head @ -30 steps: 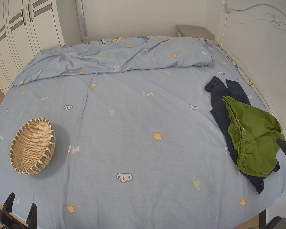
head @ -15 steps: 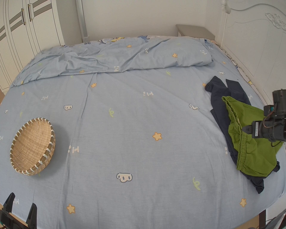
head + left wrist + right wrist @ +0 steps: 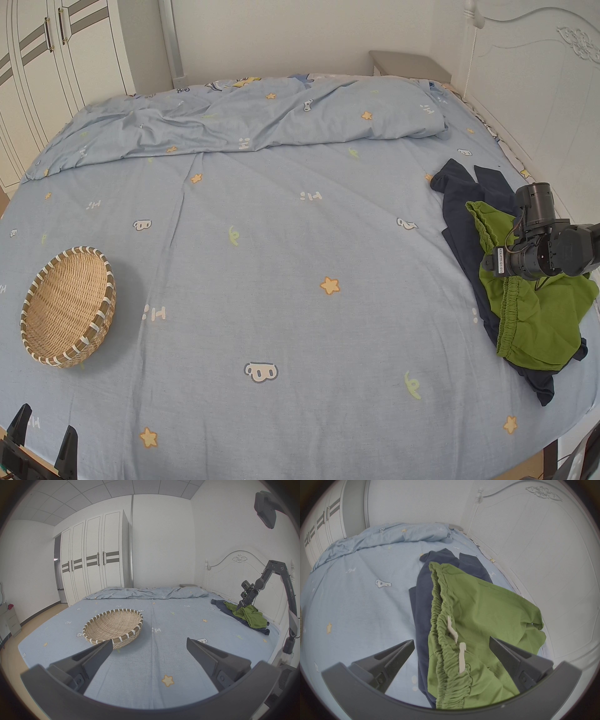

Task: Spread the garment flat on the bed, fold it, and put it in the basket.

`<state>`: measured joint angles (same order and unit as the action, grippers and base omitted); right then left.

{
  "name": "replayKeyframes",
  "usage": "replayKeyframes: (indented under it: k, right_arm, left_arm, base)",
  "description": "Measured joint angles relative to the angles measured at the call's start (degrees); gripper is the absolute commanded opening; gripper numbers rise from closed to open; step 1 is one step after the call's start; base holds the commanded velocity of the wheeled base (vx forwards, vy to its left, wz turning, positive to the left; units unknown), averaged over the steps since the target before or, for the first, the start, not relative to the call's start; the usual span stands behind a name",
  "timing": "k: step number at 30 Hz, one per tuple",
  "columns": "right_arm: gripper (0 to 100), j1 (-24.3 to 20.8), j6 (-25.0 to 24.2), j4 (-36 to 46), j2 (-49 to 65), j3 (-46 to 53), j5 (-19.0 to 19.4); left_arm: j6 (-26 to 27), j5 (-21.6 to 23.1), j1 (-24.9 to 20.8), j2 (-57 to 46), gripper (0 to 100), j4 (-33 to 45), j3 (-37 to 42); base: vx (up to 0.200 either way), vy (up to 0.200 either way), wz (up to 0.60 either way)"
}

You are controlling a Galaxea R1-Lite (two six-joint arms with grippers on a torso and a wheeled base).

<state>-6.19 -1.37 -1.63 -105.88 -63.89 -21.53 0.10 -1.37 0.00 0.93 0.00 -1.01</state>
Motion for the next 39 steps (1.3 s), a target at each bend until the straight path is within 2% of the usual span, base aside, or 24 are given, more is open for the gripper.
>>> replayKeyframes:
  k: [5,6,12,21,26,30,32,39]
  right_arm:
    - [100,0.16,-0.11,-0.44,-2.34,-0.61,-0.44]
    - [0,0.16,-0.09,-0.57,-2.69,-0.68,-0.48]
    - [0,0.46,-0.07,-3.23,-4.21,-0.9,-0.85]
    - [0,1.01,0.35,-2.33,-4.71,-2.23,-0.63]
    - [0,0.74,0.22,1.93,-4.32,-5.13,0.16]
    - [0,0.5,-1.67,9.31,-3.88,-9.73,1.19]
    - [0,0.16,-4.62,13.57,-3.44,-12.18,3.11]
    - [0,-3.4,-14.56,29.51,0.8,-19.7,15.79]
  left_arm:
    - [0.0,0.04,0.0,0.0,100,0.0,0.0]
    - [0.0,0.04,0.0,0.0,100,0.0,0.0]
    - [0.0,0.04,0.02,0.0,100,0.0,0.0]
    - [0.0,0.02,0.0,0.0,100,0.0,0.0]
    - [-0.02,0.02,0.0,0.0,100,0.0,0.0]
    - [0.0,0.02,0.0,0.0,100,0.0,0.0]
    - [-0.02,0.02,0.0,0.0,100,0.0,0.0]
    - [0.0,0.04,0.0,0.0,100,0.0,0.0]
  base:
    - [0.0,0.0,0.0]
    - [0.0,0.0,0.0]
    - [0.0,0.0,0.0]
    - [0.0,0.0,0.0]
    - [0.0,0.0,0.0]
    - [0.0,0.0,0.0]
    - [0.0,0.0,0.0]
    - [0.0,0.0,0.0]
